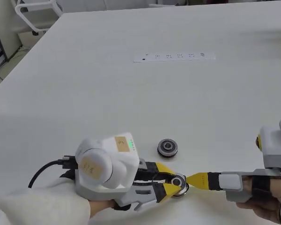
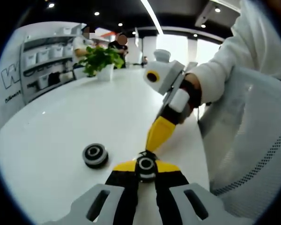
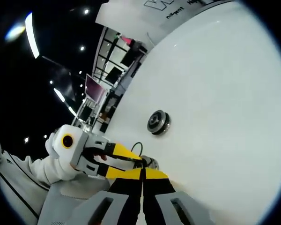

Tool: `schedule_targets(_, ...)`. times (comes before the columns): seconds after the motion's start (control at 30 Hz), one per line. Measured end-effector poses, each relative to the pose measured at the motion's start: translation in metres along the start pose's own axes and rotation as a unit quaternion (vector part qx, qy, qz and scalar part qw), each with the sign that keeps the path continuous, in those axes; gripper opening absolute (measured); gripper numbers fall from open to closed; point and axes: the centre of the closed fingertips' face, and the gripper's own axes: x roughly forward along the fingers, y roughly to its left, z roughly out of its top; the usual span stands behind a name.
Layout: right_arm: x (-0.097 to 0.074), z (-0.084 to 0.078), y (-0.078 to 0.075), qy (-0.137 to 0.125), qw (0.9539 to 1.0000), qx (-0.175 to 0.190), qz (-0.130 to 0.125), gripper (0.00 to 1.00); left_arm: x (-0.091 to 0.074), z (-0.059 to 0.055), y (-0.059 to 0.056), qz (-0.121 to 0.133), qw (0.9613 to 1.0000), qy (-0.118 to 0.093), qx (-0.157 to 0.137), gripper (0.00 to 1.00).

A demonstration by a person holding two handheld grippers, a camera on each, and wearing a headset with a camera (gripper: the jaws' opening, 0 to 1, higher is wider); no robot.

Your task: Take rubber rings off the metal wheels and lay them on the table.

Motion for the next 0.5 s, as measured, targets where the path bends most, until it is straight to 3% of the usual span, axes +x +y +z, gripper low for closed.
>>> schedule_targets(0.5, 0.0021, 0.001, 0.0038, 0.003, 0.9999, -0.009, 0.009, 0.0, 0.0003, 0.0003, 0.0004, 0.002, 1.0, -0.001, -0.001, 0.13)
